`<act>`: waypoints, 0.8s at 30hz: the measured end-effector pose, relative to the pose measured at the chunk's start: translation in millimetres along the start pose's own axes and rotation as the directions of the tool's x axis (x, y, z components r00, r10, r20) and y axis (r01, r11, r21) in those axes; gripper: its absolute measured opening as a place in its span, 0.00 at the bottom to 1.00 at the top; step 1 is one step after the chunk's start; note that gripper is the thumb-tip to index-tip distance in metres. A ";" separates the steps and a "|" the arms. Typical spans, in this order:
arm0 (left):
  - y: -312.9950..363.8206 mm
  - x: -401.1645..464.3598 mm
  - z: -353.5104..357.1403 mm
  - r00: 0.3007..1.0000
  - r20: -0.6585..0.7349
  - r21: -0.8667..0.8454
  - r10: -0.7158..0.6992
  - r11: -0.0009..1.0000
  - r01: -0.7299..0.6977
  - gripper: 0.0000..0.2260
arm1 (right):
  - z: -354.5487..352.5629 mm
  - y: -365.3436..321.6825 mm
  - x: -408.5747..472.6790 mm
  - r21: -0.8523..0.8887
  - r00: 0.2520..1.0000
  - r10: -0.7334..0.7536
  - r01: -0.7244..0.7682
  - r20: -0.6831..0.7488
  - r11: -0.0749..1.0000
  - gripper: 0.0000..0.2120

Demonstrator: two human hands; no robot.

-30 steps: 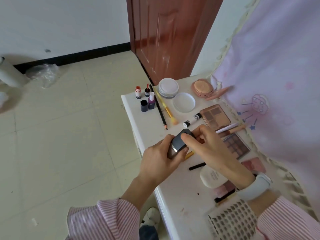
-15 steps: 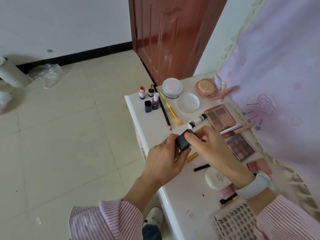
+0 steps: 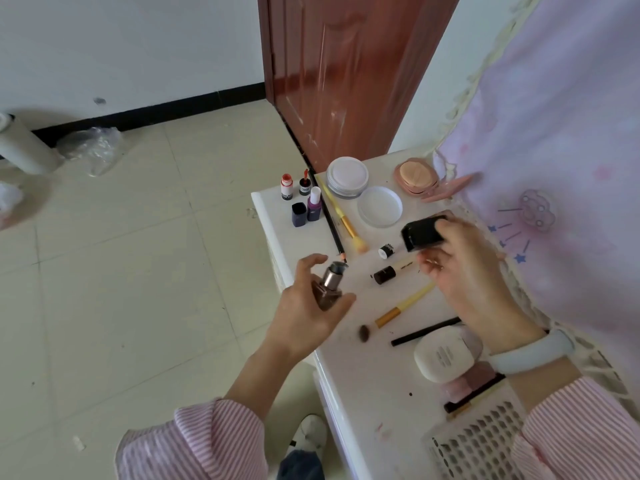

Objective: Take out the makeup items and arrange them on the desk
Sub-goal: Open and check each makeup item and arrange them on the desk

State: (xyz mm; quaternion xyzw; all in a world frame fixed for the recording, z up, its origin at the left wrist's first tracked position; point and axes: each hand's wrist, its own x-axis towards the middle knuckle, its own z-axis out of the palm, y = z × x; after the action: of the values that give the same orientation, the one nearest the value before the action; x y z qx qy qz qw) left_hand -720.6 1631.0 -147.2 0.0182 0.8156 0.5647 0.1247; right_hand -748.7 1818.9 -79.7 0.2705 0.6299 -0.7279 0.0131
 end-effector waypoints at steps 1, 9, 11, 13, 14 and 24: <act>-0.3 1.6 -4.1 0.999 -0.023 -0.096 -0.030 0.995 0.028 0.21 | -3.2 -1.1 3.0 0.146 0.998 0.062 -0.059 -0.013 0.988 0.06; 4.6 21.9 -23.2 0.998 -0.058 -0.403 0.017 0.914 -0.039 0.20 | 8.7 45.9 -1.7 0.015 0.980 0.187 -0.189 0.069 0.982 0.03; 3.9 27.4 -25.4 0.992 -0.124 -0.367 0.023 0.928 -0.068 0.22 | 17.9 55.5 -2.5 -0.162 0.991 0.095 -0.079 0.094 0.984 0.05; 1.2 33.4 -27.4 0.983 -0.183 -0.322 0.033 0.942 -0.092 0.23 | 26.2 63.3 -1.7 -0.309 0.984 -0.018 0.072 0.175 0.948 0.11; -1.0 36.8 -27.9 0.979 -0.201 -0.297 0.030 0.951 -0.090 0.22 | 29.7 67.0 -0.7 -0.390 0.971 -0.068 0.156 0.229 0.907 0.14; -8.8 45.6 -18.4 0.930 -0.364 -0.087 0.047 0.993 -0.084 0.23 | 48.2 70.9 36.8 -0.730 0.812 -0.341 0.578 0.474 0.365 0.21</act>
State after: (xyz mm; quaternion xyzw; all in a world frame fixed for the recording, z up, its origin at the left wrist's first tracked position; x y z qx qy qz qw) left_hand -767.9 1618.7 -157.6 -0.0650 0.7938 0.6030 -0.0454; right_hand -772.7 1771.6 -156.4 -0.0512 0.9447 -0.3236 0.0148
